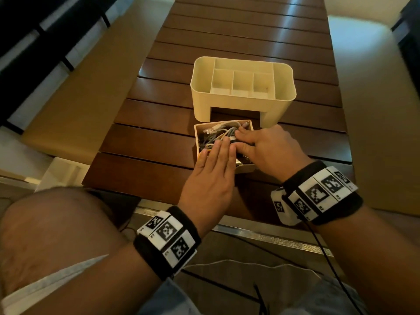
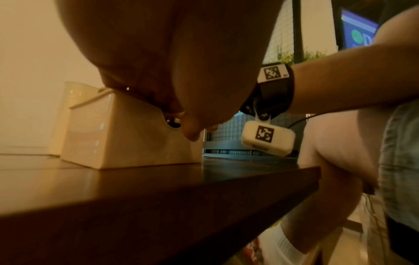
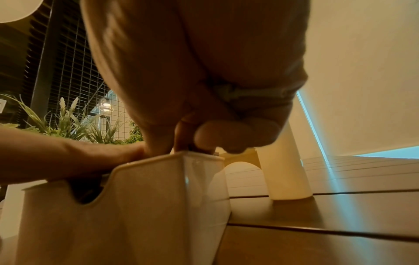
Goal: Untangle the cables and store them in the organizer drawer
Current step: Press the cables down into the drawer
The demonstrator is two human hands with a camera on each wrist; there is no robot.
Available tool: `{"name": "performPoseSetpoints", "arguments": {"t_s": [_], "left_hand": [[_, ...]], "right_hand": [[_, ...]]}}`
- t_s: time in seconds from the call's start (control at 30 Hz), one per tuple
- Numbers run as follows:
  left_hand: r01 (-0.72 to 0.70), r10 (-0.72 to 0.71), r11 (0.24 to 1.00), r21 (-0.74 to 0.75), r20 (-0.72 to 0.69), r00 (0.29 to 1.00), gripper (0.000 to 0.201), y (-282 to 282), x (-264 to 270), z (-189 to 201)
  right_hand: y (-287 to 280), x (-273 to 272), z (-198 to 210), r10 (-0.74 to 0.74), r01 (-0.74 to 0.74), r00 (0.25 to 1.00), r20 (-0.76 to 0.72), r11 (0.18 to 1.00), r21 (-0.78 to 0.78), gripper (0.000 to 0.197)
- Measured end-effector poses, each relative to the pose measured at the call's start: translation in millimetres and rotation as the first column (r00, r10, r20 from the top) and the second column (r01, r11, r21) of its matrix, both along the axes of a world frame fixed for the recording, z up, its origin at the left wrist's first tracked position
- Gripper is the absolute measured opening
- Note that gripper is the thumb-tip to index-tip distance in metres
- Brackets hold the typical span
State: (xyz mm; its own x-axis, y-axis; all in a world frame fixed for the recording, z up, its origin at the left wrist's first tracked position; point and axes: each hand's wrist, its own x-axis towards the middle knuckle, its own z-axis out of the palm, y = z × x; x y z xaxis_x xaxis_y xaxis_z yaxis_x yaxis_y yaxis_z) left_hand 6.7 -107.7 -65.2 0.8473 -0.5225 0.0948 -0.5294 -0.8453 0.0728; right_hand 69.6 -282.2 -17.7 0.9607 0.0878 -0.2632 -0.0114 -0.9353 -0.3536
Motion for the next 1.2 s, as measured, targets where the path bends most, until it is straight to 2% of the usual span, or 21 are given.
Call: {"name": "performPoseSetpoints", "arguments": {"t_s": [0.1,0.27,0.37,0.43,0.53,0.6,0.73,0.87,0.97,1.13,1.2], "left_hand": [[0.027,-0.028,0.999,0.026,0.056,0.998,0.059,1,9,-4],[0.098,-0.095,0.995,-0.025,0.106,0.99,0.057,7,20,-5],[0.142,-0.135,0.989,-0.05,0.115,0.984,0.055,10,26,-3],[0.136,-0.131,0.99,-0.043,0.111,0.985,0.058,11,27,-1],[0.12,-0.115,0.992,-0.042,0.103,0.988,0.06,10,27,-1],[0.129,-0.125,0.991,-0.039,0.1,0.987,0.058,10,27,1],[0.143,-0.139,0.988,-0.055,0.076,0.987,0.053,11,28,0],[0.126,-0.119,0.987,-0.097,0.075,0.99,0.055,14,25,-5],[0.12,-0.11,0.988,-0.095,0.099,0.989,0.056,15,24,-7],[0.088,-0.075,0.99,-0.111,0.116,0.99,0.064,18,25,-3],[0.092,-0.078,0.992,-0.09,0.146,0.986,0.067,20,28,0]], "right_hand": [[3,1,6,0.025,-0.025,1.0,0.01,0.999,-0.034,0.043],[1,4,20,0.152,-0.152,0.988,-0.01,0.988,-0.012,0.035],[5,4,25,0.235,-0.23,0.972,0.015,0.962,-0.144,0.035],[8,4,29,0.236,-0.217,0.97,0.061,0.951,-0.222,0.033],[15,9,35,0.147,-0.122,0.967,0.21,0.984,-0.127,0.03],[24,13,37,0.171,-0.144,0.948,0.268,0.982,-0.119,0.03],[34,17,26,0.252,-0.23,0.965,0.076,0.948,-0.22,0.031],[31,16,16,0.16,-0.159,0.987,0.016,0.986,-0.053,0.047],[28,18,15,0.131,-0.131,0.991,-0.007,0.991,0.002,0.035],[21,21,15,0.098,-0.09,0.994,-0.055,0.988,0.128,0.028],[19,25,16,0.13,-0.12,0.989,-0.072,0.985,0.121,0.028]]}}
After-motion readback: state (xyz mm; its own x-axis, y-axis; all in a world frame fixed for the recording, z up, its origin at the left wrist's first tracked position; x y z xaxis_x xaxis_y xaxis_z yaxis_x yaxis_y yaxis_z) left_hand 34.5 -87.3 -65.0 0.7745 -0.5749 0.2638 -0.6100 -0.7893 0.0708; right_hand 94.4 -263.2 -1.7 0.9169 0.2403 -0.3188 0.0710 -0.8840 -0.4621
